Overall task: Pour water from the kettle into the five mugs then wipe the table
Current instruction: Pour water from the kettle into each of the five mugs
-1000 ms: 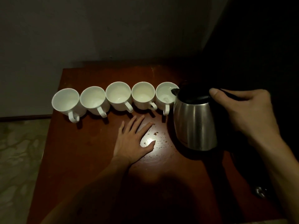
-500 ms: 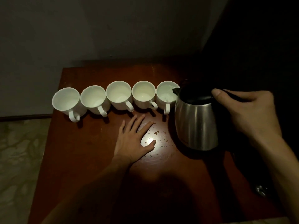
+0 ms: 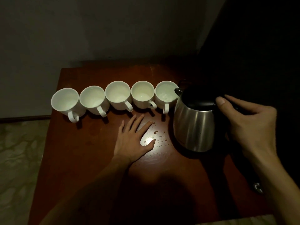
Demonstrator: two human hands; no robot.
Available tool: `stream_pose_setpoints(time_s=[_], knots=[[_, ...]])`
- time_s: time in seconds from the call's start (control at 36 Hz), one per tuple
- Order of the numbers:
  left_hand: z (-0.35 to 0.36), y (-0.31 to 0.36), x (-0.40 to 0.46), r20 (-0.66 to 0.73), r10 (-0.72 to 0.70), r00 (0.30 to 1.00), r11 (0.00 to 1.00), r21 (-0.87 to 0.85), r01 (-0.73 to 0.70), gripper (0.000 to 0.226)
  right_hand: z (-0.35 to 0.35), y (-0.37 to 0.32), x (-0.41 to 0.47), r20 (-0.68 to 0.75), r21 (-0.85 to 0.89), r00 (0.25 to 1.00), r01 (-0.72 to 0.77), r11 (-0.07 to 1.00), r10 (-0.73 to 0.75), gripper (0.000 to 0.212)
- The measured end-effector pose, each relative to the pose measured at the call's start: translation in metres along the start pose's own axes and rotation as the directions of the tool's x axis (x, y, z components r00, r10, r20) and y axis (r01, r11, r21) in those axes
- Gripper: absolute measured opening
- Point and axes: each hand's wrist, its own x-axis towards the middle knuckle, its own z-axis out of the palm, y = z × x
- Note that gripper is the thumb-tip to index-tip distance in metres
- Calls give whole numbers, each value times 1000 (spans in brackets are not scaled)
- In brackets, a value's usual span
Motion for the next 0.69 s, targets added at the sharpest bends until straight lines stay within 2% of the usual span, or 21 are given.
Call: stream_pose_setpoints(time_s=[0.17, 0.39, 0.5, 0.61, 0.69], knots=[[1, 0, 0, -14, 9, 1000, 1000, -16, -10, 75, 1, 12, -12, -63, 84, 998, 27, 996, -22, 62], [6, -2, -1, -53, 34, 998, 999, -25, -35, 75, 3, 9, -32, -119, 151, 993, 35, 988, -17, 67], [5, -2, -1, -25, 26, 999, 999, -36, -27, 76, 4, 0, -49, -134, 148, 991, 43, 988, -24, 69], [3, -7, -1, 0, 43, 999, 993, -107, -43, 75, 7, -11, -66, -149, 146, 988, 67, 987, -45, 65], [-6, -8, 0, 21, 47, 999, 981, -190, -42, 77, 9, -20, -75, -131, 148, 990, 73, 986, -54, 53]])
